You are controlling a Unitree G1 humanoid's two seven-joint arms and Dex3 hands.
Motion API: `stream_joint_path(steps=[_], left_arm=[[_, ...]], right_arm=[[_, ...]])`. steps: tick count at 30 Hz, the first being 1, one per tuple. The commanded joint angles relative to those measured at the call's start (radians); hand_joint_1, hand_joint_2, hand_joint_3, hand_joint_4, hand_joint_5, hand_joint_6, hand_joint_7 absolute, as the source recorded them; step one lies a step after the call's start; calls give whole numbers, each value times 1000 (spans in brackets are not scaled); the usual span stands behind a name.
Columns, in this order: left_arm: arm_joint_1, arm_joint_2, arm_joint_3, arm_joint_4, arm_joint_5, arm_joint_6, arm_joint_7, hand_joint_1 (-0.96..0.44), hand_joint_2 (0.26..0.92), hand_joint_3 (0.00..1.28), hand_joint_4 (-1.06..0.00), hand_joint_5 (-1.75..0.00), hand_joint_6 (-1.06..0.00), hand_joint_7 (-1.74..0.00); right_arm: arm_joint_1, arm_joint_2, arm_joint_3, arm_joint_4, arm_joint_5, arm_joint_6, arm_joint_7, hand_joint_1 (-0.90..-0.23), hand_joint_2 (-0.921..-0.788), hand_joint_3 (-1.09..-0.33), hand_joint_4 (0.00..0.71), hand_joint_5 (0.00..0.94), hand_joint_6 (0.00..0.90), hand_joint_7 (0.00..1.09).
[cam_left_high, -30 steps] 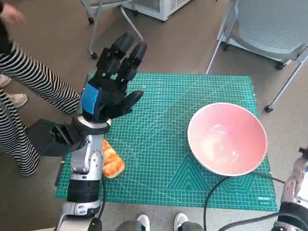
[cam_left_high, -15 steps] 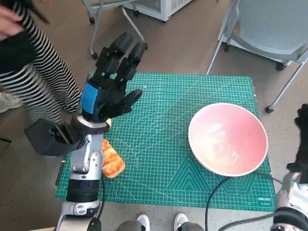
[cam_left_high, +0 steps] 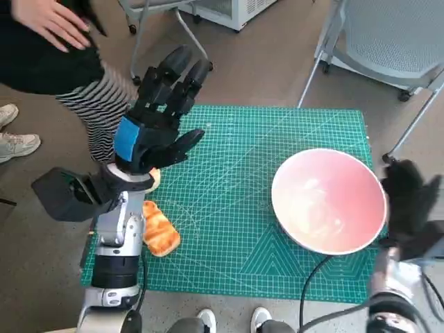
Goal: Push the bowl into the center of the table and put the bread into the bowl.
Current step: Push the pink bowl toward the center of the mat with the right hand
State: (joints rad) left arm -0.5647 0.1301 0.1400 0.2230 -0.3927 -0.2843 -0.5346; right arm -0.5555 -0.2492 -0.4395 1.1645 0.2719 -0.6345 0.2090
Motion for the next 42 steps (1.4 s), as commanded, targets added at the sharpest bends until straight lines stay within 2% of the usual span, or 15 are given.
stream_joint_path(steps=[1, 8, 18, 25, 29, 37, 40, 42], left_arm=[[-8, 18, 8, -21, -1, 12, 4, -464, 921, 341, -120, -47, 1, -458], [4, 30, 11, -48, -9, 39, 15, -465, 921, 337, -123, -45, 1, -466], [20, 36, 22, -75, -5, 46, 28, -459, 921, 324, -128, -40, 1, -486], [28, 35, 24, -77, 8, 26, 34, -456, 921, 319, -133, -39, 1, -490], [36, 36, 21, -89, 16, 22, 42, -448, 921, 320, -139, -38, 1, -479], [40, 37, 19, -94, 18, 22, 46, -442, 921, 324, -144, -34, 1, -462], [48, 41, 21, -101, 27, 15, 52, -445, 921, 327, -147, -33, 1, -454], [50, 43, 21, -101, 31, 11, 55, -449, 921, 329, -148, -32, 1, -452]], right_arm=[[-20, 34, 15, 22, 0, 18, 20, -626, -921, -774, 73, 5, 40, 413], [-62, 70, 28, 23, 1, 27, 32, -586, -921, -830, 79, 6, 46, 415], [-109, 103, 35, 33, 4, 31, 52, -555, -921, -848, 79, 3, 45, 418], [-140, 130, 51, 41, -9, 37, 44, -559, -921, -878, 72, 0, 42, 422], [-161, 148, 73, 46, -25, 47, 24, -559, -921, -890, 70, 0, 37, 424], [-164, 149, 84, 47, -23, 48, 17, -556, -921, -894, 70, 0, 32, 428], [-201, 179, 106, 56, -31, 87, 13, -570, -921, -882, 77, 3, 24, 426], [-210, 187, 111, 58, -31, 100, 15, -577, -921, -875, 78, 3, 20, 424]])
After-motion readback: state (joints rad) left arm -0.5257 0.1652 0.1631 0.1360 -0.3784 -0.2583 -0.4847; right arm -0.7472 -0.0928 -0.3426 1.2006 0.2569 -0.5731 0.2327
